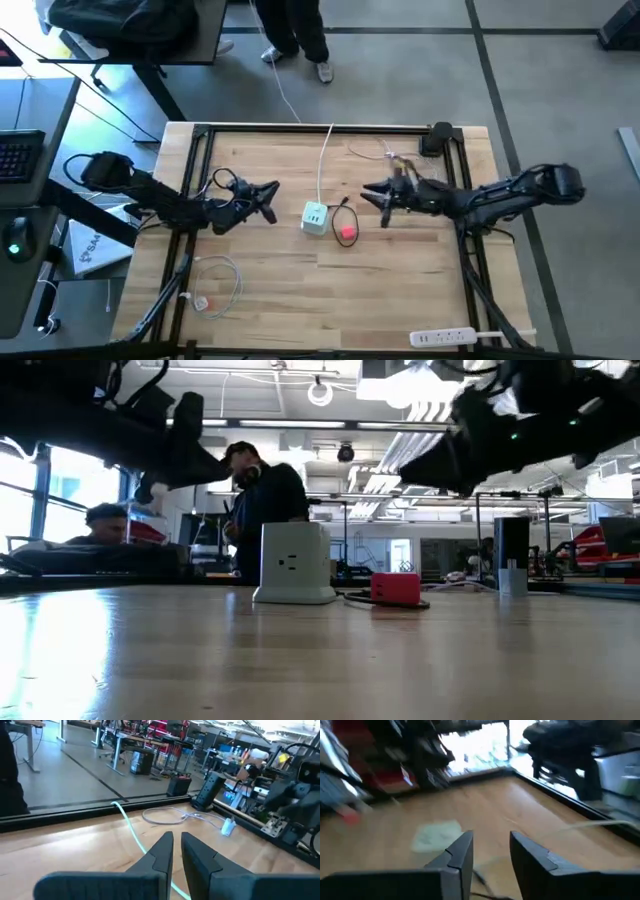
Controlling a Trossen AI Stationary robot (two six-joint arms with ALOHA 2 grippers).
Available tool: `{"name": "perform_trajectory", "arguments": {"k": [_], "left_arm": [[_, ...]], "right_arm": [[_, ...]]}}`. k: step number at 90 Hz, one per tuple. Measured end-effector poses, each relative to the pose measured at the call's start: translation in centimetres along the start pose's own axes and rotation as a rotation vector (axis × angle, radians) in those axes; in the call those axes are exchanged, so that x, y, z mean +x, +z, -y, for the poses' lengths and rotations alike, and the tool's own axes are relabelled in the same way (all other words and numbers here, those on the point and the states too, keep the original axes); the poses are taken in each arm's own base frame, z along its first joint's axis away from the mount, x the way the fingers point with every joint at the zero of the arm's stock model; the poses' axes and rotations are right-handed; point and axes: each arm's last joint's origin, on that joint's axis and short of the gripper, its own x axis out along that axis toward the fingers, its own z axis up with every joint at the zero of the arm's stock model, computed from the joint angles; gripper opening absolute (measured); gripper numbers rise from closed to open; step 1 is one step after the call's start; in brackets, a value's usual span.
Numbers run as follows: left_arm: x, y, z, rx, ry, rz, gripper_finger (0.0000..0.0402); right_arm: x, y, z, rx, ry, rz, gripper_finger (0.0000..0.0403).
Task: Insert USB
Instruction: Insert the black charger cable into the pink charger adapter
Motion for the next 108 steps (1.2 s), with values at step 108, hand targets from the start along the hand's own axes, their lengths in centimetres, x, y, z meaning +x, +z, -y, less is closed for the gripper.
{"name": "perform_trajectory", "arguments": {"k": [108], "left_arm": [[6.6,4.0,-2.2,0.330,-0.250,-0.003,0.0000]], "right_arm": [[13.4,-0.7,4.0,-0.333,0.438,-0.884,0.0115]]}}
